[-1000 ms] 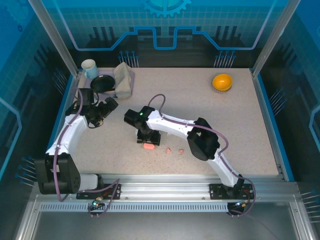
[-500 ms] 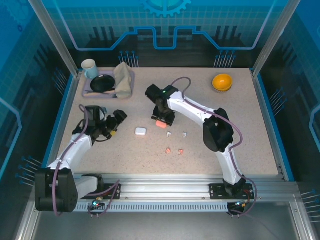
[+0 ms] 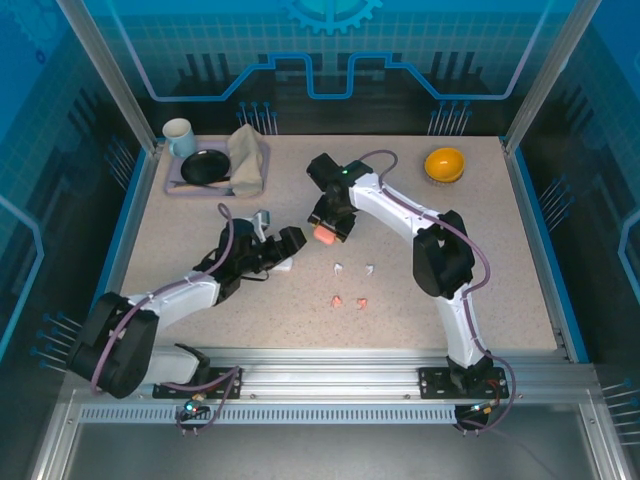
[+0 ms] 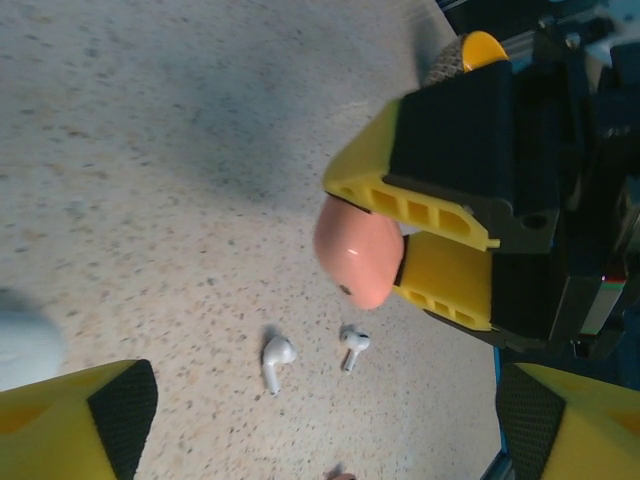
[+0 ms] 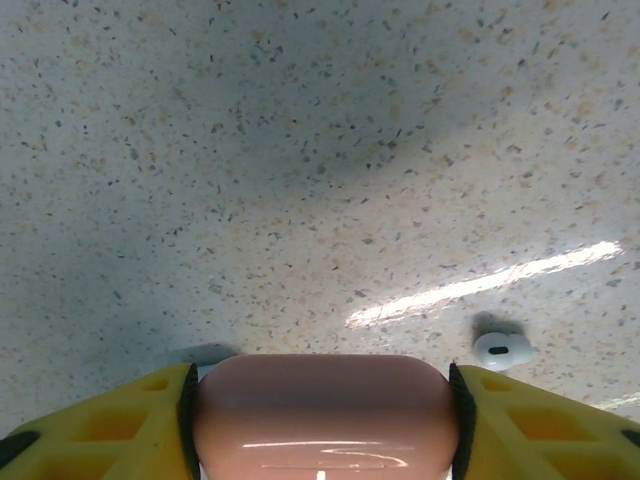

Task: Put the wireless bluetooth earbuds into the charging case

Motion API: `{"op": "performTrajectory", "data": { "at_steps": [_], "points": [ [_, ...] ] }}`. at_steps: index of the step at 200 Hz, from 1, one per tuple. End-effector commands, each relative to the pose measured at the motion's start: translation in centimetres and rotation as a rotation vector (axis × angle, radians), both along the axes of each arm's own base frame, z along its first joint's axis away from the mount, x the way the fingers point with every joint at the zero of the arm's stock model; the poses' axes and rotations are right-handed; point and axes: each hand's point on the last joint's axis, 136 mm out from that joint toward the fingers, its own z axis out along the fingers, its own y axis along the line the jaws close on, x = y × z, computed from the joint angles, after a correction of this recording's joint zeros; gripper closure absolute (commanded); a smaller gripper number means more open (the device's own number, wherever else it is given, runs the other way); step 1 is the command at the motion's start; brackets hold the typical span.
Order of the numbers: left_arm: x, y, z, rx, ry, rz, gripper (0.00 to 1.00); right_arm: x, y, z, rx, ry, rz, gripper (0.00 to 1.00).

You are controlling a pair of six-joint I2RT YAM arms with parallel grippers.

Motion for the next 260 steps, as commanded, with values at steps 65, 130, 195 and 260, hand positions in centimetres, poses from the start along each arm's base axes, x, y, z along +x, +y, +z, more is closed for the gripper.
{"op": "performTrajectory", "data": {
  "at_steps": [65, 130, 195, 260],
  "points": [
    [3.3, -3.2, 0.5, -0.05, -0.121, 0.017, 0.32, 0.4, 1.6, 2.5, 0.119, -0.001, -0.052, 0.44],
    [4.0, -3.7, 0.5, -0.057, -0.125, 0.02, 0.4, 0.2, 2.1, 2.4, 0.128, 0.006, -0.046, 0.44],
    [4.5, -4.3, 0.3, -0.063, -0.126, 0.016, 0.49, -0.2, 2.5, 2.5, 0.141, 0.009, -0.04, 0.44],
    [4.8, -4.4, 0.0, -0.058, -0.122, 0.02, 0.59, -0.6, 2.7, 2.3, 0.147, 0.016, -0.034, 0.43]
  ]
}}
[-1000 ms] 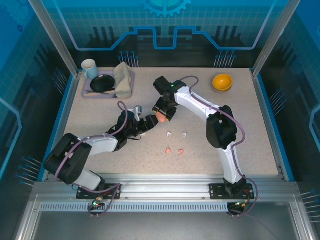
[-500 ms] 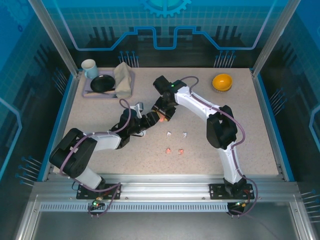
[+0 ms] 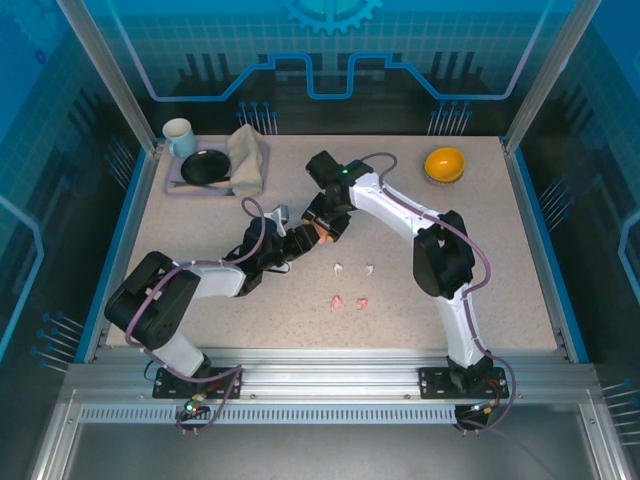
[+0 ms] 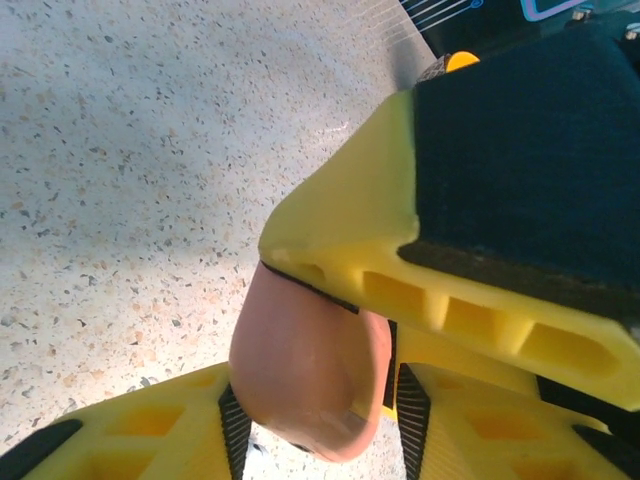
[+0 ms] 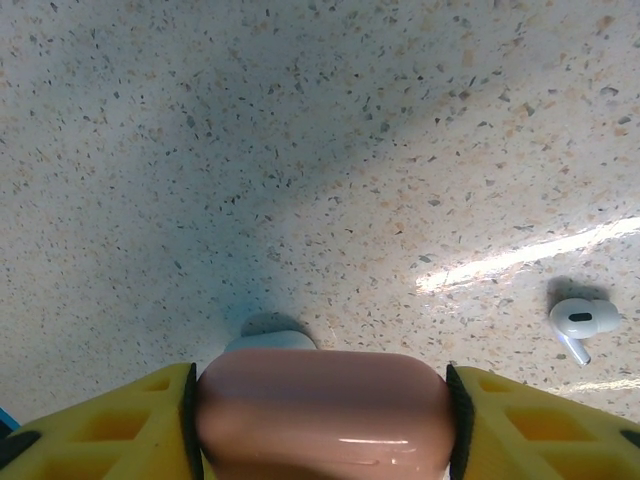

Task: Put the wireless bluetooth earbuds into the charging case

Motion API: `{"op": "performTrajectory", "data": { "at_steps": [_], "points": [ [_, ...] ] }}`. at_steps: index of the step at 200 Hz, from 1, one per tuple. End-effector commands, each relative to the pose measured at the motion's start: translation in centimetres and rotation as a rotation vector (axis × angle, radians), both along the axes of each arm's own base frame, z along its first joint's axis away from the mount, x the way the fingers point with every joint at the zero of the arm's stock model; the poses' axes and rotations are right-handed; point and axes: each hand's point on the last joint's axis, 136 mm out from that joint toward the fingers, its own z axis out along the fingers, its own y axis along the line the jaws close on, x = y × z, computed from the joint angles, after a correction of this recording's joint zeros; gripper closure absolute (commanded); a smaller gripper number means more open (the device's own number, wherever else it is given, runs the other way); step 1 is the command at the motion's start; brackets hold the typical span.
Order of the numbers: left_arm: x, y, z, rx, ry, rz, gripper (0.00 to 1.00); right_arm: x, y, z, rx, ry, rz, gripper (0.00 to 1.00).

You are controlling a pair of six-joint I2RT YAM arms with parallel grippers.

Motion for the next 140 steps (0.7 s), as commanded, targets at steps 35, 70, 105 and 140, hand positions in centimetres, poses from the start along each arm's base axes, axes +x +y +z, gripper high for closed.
{"op": "performTrajectory", "data": {
  "at_steps": [35, 70, 105, 140],
  "points": [
    [1.2, -1.0, 2.1, -0.029, -0.074, -0.009, 0.7, -0.7, 1.0, 1.6, 0.049, -0.008, 0.005, 0.44],
    [1.1, -1.1, 2.2, -0.019, -0.071, -0.02, 0.82, -0.1, 1.0, 2.6, 0.071, -0.03, 0.005, 0.39],
    [0.8, -1.1, 2.2, 0.002, -0.063, -0.036, 0.89, 1.9, -0.9, 5.2, 0.087, -0.109, -0.016, 0.2],
    [0.0, -1.1, 3.4, 0.063, -0.075, -0.099, 0.97, 3.7, -4.9, 7.6, 0.073, -0.225, 0.01, 0.14]
  ]
}}
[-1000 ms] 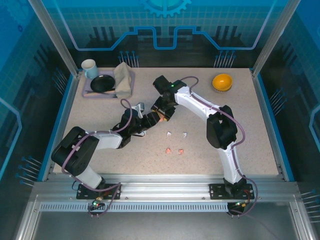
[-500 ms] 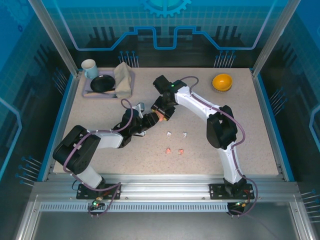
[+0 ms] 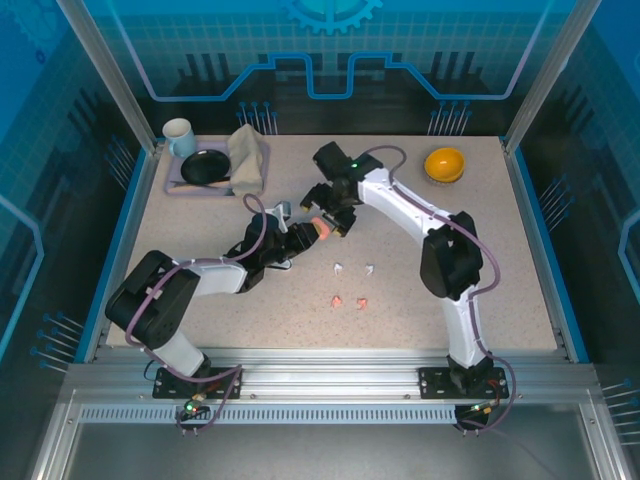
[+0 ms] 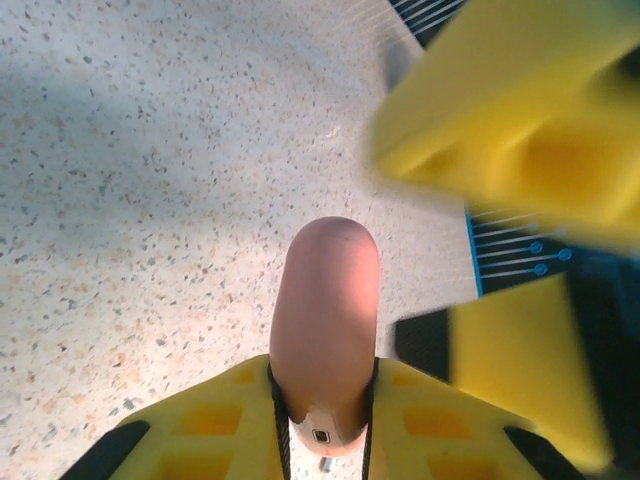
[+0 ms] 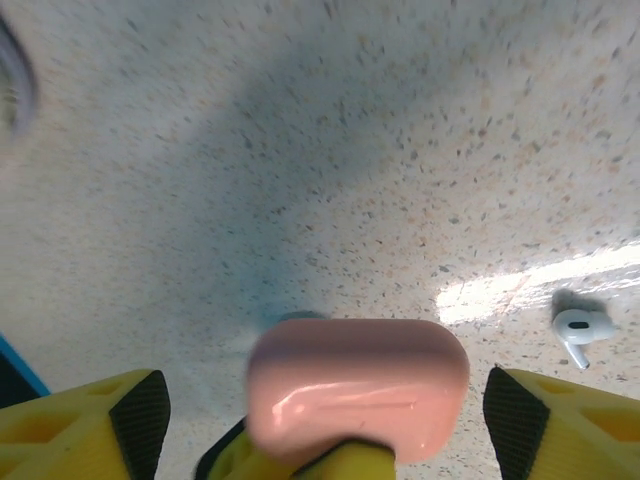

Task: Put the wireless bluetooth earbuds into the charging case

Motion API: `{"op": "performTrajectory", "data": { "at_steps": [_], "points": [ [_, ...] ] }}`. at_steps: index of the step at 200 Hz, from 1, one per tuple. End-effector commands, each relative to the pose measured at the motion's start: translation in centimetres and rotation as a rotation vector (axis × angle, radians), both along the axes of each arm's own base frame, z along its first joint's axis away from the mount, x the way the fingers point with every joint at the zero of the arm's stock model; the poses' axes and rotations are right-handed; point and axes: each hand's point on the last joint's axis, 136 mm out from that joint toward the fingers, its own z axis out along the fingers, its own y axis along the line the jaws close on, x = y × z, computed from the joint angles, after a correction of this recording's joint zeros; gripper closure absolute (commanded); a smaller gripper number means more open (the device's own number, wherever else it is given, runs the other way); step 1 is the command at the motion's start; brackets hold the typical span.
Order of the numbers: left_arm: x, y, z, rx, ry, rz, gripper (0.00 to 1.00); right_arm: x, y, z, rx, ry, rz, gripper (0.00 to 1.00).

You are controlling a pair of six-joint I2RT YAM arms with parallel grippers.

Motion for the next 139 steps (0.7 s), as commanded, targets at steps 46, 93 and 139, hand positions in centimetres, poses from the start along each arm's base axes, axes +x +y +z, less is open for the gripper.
{"op": "performTrajectory", "data": {
  "at_steps": [46, 93, 139],
  "points": [
    [-0.8, 1.3, 6.0, 0.085, -0.097, -0.192, 1.0, 2.1, -6.2, 5.7, 0.112, -0.479, 0.27, 0.15],
    [-0.6, 3.2, 8.4, -0.002, -0.098, -0.318, 1.0, -0.3, -4.9, 7.6, 0.284, -0.741, 0.547, 0.15],
    [-0.8, 2.2, 8.8, -0.029, -0.083, -0.41, 1.0, -1.3, -1.5, 8.5, 0.41, -0.769, 0.695, 0.17]
  ]
}}
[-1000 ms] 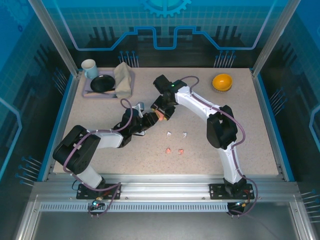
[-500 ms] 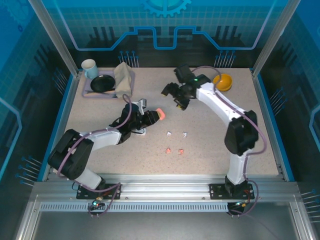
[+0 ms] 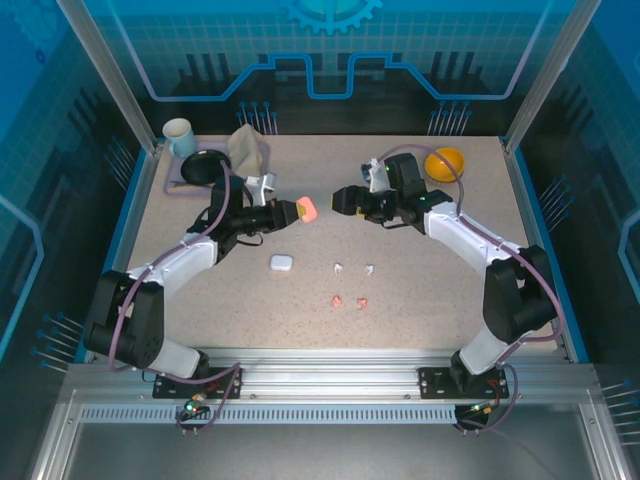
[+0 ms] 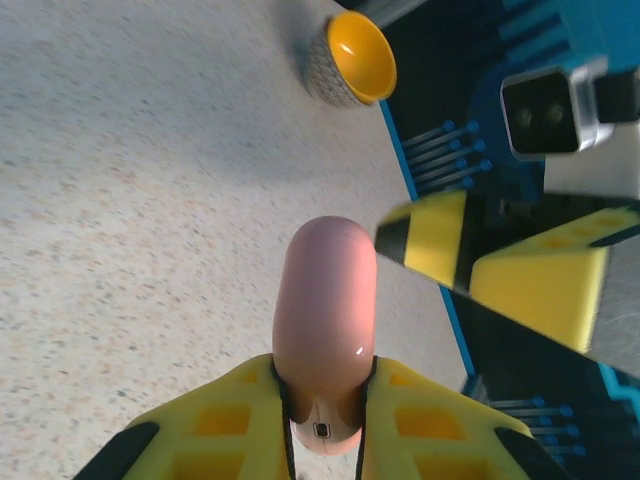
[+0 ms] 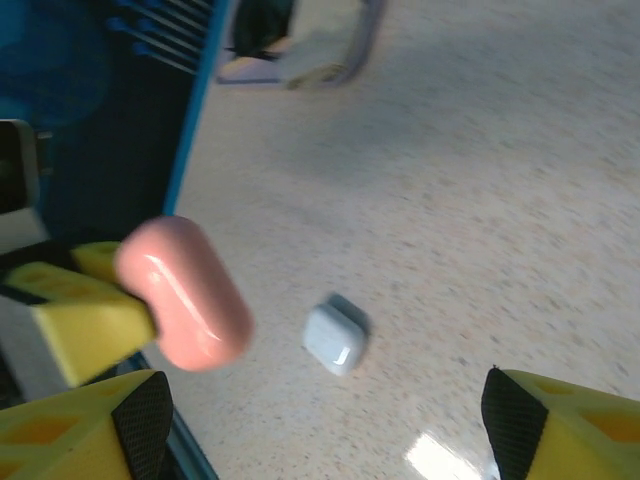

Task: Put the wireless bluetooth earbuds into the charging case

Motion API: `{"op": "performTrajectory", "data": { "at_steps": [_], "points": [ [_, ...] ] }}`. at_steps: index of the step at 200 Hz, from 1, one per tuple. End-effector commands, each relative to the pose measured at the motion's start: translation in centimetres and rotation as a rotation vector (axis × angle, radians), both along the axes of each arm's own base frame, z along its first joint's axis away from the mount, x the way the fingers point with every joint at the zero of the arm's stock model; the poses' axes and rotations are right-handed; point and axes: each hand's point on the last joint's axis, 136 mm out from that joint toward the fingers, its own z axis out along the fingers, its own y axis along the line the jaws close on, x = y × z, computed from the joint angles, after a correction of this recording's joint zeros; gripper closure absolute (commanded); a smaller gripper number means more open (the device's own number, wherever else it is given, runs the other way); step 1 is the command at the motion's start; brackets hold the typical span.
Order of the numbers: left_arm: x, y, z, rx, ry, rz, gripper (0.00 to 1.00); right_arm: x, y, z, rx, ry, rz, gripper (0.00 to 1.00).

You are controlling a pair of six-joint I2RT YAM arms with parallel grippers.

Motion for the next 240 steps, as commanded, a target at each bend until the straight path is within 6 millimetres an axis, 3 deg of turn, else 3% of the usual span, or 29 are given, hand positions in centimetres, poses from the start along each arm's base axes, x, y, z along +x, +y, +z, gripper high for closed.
{"op": "performTrajectory", "data": {
  "at_steps": [1, 47, 103, 168, 204, 240],
  "points": [
    [-1.0, -1.0, 0.4, -0.021, 0.011, -0.114, 1.0, 0.0, 2.7, 2.8, 0.079, -0.128, 0.157, 0.17],
    [-1.0, -1.2, 1.0, -0.02, 0.006, -0.126, 0.99, 0.0, 4.4, 2.0, 0.072, -0.108, 0.2, 0.2],
    [-0.9, -1.2, 1.9, -0.02, -0.011, -0.135, 0.99, -0.8, 5.6, -0.8, 0.043, -0.059, 0.229, 0.26],
    [-1.2, -1.4, 3.4, -0.034, -0.042, -0.155, 1.0, 0.7, 2.1, -4.0, 0.051, 0.009, 0.117, 0.35],
    [-1.2, -1.5, 4.5, -0.053, -0.066, -0.159, 1.0, 1.1, 1.6, -5.7, 0.018, 0.056, 0.093, 0.38],
    [-1.1, -1.5, 4.5, -0.05, -0.067, -0.154, 1.0, 0.6, 1.0, -4.4, 0.026, 0.032, 0.085, 0.4]
  ]
}}
